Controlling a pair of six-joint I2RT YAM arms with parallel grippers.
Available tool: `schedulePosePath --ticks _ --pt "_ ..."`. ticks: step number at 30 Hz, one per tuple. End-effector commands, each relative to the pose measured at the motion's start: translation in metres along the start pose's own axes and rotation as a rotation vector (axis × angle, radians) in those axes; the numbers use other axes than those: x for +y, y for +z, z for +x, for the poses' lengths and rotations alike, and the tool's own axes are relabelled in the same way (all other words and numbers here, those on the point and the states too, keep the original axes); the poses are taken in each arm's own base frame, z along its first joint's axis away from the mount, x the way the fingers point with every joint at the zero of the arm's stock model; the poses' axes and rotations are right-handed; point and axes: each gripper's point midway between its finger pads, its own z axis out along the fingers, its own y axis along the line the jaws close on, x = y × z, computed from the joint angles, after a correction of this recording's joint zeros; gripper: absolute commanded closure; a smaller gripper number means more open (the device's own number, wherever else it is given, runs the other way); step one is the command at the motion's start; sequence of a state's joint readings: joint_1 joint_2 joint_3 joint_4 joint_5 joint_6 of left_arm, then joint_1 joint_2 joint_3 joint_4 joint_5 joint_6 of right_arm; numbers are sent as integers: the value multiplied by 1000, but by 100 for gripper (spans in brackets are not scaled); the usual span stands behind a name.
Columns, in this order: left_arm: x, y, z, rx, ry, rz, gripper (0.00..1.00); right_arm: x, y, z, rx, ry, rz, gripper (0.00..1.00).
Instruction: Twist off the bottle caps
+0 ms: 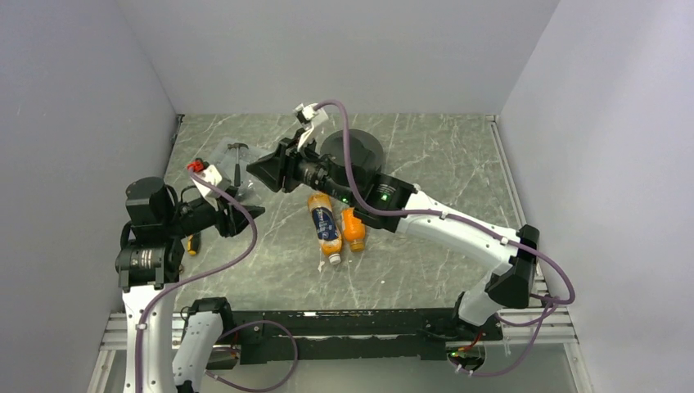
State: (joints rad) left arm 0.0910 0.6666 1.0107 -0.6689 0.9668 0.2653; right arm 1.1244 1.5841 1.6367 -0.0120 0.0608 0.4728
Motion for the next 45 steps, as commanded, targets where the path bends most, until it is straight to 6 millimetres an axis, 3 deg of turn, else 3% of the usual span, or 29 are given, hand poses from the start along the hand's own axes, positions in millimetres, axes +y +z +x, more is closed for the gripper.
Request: schedulePosePath --ticks 1,6,10,13,15,19,20,25,28,31,41,45 --pt "-43 -6 -34 -67 -79 241 73 59 -34 -43 -113 -137 -342 99" --pt "-72 -16 -56 -83 -211 427 67 99 -70 -38 -65 -208 -672 98" --pt "-83 -22 -63 -81 -264 499 67 100 -83 -33 -35 -198 -782 98" --pt "-84 -23 -61 -82 -246 491 67 91 -82 -34 -34 -179 -770 90" --pt "-81 -21 -58 -82 -221 470 68 79 -74 -39 -48 -174 -694 71" --pt "-67 -14 -49 -73 -174 390 72 42 -56 -54 -98 -152 -409 9" --pt "-60 -11 -47 -71 -158 350 73 35 -55 -60 -125 -144 -350 2" --pt "-25 -2 -32 -85 -37 139 75 26 -54 -75 -177 -133 -143 0" --pt "-9 0 -24 -78 11 46 75 8 -40 -69 -121 -95 29 1" --pt "1 -1 -23 -83 53 -19 75 1 -29 -55 -71 -80 88 6" --pt "8 -2 -24 -83 66 -56 76 3 -6 -32 12 -53 101 25" --pt "7 -2 -23 -81 64 -49 74 6 -3 -31 9 -27 87 40"
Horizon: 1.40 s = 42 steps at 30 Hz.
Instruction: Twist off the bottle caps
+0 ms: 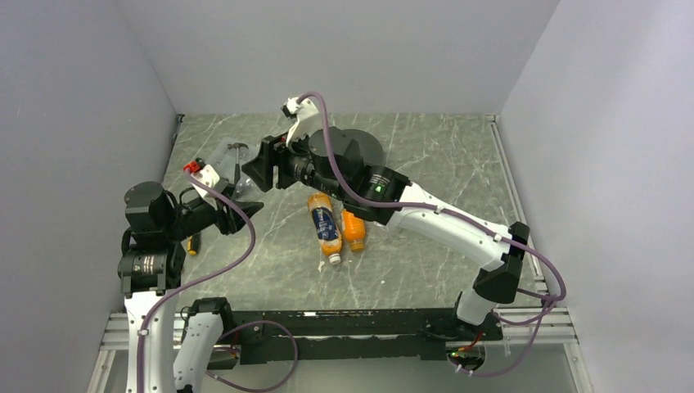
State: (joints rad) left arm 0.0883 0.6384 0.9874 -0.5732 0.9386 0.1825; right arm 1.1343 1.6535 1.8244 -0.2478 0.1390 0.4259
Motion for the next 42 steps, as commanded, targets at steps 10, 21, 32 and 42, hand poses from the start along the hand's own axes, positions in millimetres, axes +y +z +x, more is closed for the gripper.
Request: schedulePosePath --ticks 10,21,32,42 --pt "1 0 -7 -17 53 8 73 18 -14 -36 -99 47 -51 46" --pt "-1 0 -5 -13 49 19 73 20 -15 -35 -102 44 -69 70" --pt "-42 -4 -18 -24 -66 249 75 65 -62 -60 -181 -113 -453 100" --pt "-89 -24 -53 -42 -260 535 74 90 -100 -33 -86 -154 -898 100"
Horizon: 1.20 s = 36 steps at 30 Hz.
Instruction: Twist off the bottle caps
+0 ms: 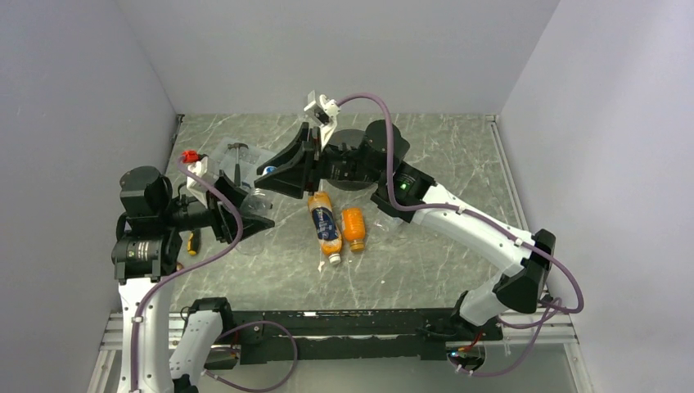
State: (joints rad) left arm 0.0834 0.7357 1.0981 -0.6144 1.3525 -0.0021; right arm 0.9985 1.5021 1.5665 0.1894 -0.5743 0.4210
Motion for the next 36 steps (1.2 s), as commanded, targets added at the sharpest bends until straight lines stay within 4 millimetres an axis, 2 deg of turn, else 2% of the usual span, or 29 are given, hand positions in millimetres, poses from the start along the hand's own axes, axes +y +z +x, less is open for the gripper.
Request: schedulePosePath --ticks 1,2,3,4,5,7,9,13,16,19,29,33,36 --pt "-28 -3 -12 -5 -43 109 74 43 -11 -15 -13 -61 -237 99" --pt "-27 -3 -11 -3 -31 97 74 35 -11 -14 -17 -54 -197 89" --pt "-25 -3 -9 0 -16 85 74 25 -10 -16 -28 -53 -137 70" --pt "-20 -3 -7 4 4 62 75 11 -10 -18 -35 -52 -51 44" --pt "-16 -3 -5 8 15 39 75 -1 -10 -21 -44 -55 36 26" --pt "-2 -4 0 19 50 -30 75 -22 -15 -30 -75 -51 179 7" --pt "11 -5 5 29 99 -99 75 -29 -20 -39 -109 -48 279 1" --pt "41 -11 11 33 201 -250 75 -41 -19 -44 -108 -24 475 0" --pt "57 -15 13 25 230 -329 75 -58 -17 -31 -57 29 600 4" --pt "60 -15 10 15 241 -349 75 -67 -13 -22 -34 49 631 11" --pt "64 -17 12 21 231 -369 75 -66 4 -7 8 84 585 30" --pt "67 -17 13 25 224 -375 75 -63 9 -6 3 92 562 37" --pt "68 -17 14 27 220 -375 75 -61 10 -8 -6 92 554 46"
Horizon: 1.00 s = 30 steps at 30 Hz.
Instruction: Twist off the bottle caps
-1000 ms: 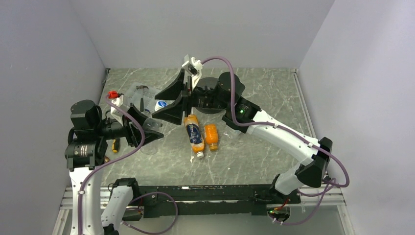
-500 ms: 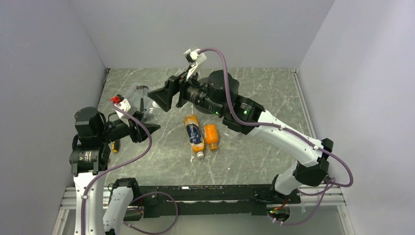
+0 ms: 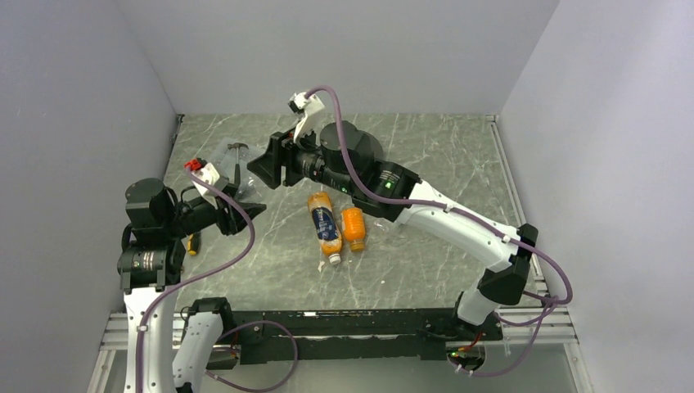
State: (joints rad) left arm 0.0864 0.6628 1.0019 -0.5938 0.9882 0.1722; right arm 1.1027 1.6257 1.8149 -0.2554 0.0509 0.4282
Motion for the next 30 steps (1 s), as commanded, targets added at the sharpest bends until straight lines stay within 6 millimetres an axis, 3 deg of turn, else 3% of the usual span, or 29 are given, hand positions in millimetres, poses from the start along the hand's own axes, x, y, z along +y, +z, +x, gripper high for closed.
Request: schedulePosePath --ticks 1,8,12,15,18,21,24,27,28,30 --pt "4 0 -7 -20 46 -10 75 18 -9 -30 -78 12 -48 51" --pt "4 1 -3 -9 37 0 75 17 -11 -29 -92 -1 -50 89" --pt "-12 1 -9 -18 0 87 75 25 -20 -34 -115 -60 -109 100" --pt "-37 -2 -21 -36 -79 231 76 43 -35 -37 -136 -124 -271 100" --pt "-61 -8 -36 -49 -211 385 76 68 -64 -38 -158 -158 -528 100" --pt "-76 -14 -48 -48 -290 484 75 80 -89 -38 -174 -168 -716 100" --pt "-84 -19 -52 -46 -294 514 73 84 -96 -31 -141 -169 -810 97" --pt "-86 -19 -48 -44 -280 491 73 78 -87 -30 -121 -159 -777 91" --pt "-85 -19 -47 -45 -267 479 73 73 -81 -31 -119 -152 -743 82" --pt "-80 -16 -41 -39 -237 449 75 60 -70 -34 -125 -141 -639 52"
